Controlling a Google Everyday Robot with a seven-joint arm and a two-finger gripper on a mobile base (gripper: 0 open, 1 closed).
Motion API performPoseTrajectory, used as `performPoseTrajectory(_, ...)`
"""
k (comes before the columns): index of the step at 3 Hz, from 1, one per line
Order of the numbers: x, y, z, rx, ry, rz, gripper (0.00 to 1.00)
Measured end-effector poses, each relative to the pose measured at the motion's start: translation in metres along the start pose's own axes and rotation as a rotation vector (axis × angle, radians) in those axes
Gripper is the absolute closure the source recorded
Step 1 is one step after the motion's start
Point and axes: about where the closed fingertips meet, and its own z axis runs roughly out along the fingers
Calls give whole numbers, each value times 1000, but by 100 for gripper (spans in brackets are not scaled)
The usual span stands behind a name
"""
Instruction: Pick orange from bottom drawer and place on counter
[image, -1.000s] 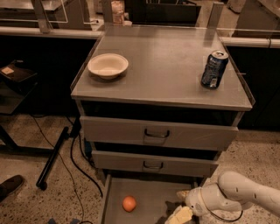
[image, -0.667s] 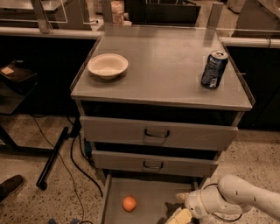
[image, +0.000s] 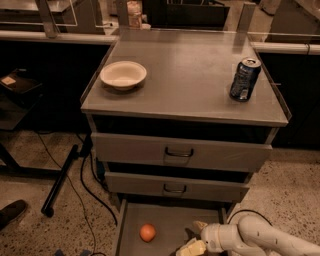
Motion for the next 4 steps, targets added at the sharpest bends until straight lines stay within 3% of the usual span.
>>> performPoseTrajectory(2,15,4,22,-58,-31,22,0)
performPoseTrajectory(3,21,-4,52,-43,-88,45,0)
performPoseTrajectory(4,29,-31,105,-18,-121,96,0)
